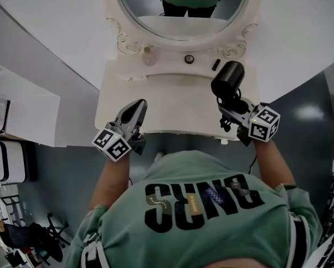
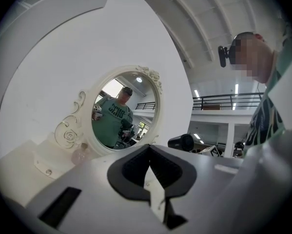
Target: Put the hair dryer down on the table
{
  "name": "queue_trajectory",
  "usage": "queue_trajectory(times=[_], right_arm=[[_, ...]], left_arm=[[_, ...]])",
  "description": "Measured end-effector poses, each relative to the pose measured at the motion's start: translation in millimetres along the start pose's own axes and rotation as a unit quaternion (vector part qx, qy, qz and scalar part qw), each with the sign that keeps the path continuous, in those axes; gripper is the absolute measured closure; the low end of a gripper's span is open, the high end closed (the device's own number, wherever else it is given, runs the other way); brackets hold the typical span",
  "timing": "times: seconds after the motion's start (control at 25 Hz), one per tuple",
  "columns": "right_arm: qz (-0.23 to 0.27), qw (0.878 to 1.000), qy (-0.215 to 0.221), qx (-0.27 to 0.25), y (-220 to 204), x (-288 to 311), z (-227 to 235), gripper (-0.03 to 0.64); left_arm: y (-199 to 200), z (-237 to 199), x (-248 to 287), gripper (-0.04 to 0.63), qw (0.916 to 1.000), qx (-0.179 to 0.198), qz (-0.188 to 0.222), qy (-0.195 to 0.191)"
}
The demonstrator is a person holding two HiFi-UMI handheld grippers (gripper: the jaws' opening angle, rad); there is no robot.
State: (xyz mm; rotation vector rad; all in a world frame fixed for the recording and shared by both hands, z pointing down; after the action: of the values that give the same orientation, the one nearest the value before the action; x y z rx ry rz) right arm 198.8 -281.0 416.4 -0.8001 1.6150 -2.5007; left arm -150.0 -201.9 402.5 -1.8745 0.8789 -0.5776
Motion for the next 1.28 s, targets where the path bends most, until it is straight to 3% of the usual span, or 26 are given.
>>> queue_trajectory(times=[0.28,0.56,1.28], right_arm=[[-0.074,0.996,-0.018,-0.036,14,55,28,0.462],[-0.15,0.985,-0.025,-0.081,11,102,46,0.462],[-0.363,0.92,0.003,-0.15,-78,230,104,0.462]], left_arm=[[-8,-40,13,0.588,0.9996,-0.004,-0.024,-0.016],[-20,-64,18,0.588,0.9989,-0.004,-0.041,-0.021],[-105,-122,27,0.588,0.9946,-0.048,-0.089,-0.023]])
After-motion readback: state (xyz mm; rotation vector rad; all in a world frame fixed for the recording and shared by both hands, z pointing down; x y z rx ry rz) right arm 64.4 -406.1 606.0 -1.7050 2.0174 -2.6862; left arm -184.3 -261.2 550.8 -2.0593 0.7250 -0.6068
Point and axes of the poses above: the fingertips, and each gripper's own axes: x forward along the fingers, z to its right, y out of its top, the point moved 7 cm from there along -x, backward along the fingers, and after that the axes turned 8 degrees about -z, right-handed, at the moved point
